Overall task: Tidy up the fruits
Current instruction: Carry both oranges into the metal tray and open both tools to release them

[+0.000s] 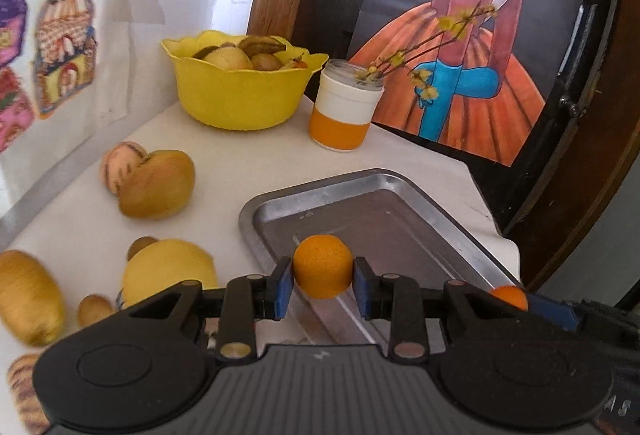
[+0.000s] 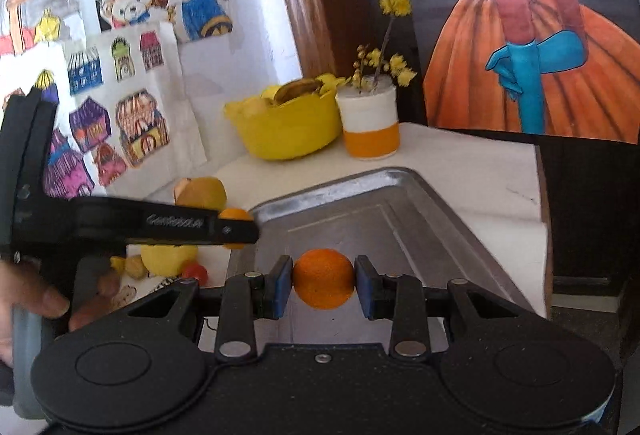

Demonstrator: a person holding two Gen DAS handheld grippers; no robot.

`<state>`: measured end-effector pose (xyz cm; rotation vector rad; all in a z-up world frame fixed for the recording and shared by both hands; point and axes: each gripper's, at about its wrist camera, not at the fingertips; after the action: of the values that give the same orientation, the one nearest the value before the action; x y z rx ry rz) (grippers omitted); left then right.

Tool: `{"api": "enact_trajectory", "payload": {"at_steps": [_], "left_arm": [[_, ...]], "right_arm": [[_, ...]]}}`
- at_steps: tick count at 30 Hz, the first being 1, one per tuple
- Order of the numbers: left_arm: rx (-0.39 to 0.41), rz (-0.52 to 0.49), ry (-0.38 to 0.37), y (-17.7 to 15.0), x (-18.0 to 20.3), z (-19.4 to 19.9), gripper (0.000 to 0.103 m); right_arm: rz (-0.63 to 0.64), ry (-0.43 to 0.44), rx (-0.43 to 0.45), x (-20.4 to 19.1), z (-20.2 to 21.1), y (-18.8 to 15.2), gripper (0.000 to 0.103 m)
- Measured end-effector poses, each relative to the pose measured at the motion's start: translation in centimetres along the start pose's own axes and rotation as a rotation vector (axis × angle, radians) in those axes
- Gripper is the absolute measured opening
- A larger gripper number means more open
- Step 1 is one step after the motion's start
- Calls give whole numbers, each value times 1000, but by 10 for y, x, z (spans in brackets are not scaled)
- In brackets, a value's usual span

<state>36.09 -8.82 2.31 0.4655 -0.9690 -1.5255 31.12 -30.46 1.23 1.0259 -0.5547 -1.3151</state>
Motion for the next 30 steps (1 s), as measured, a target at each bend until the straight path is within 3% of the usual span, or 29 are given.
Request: {"api": "enact_trajectory", "payload": {"at_steps": [5, 9, 18, 20, 22, 30], "left_arm": [[-34, 14, 8, 0, -1, -24, 35], [-44, -33, 10, -5, 4, -30, 35], [-62, -65, -8, -10, 11, -30, 35], [-46, -65, -6, -10, 12, -25, 43], [-28, -62, -12, -10, 12, -17, 64], [82, -50, -14, -6, 15, 46, 93]], "right_arm": [[0, 29, -46, -3, -11, -7, 36], [-1, 47, -71, -5, -14, -12, 36], [3, 32, -55, -9, -2, -16, 44], [5, 19, -39, -11, 7, -17, 55], [10, 7, -19, -14, 18, -16, 62], [30, -5, 86, -34, 94, -8, 88]]}}
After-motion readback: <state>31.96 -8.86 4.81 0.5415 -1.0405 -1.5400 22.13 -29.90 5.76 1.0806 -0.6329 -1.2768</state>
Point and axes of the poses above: each gripper's, at about its wrist camera, not at the fingertips, and z roughly against the way its jaws point, x to its right, y to its top, and after that the axes turned 3 degrees about x, right-handed
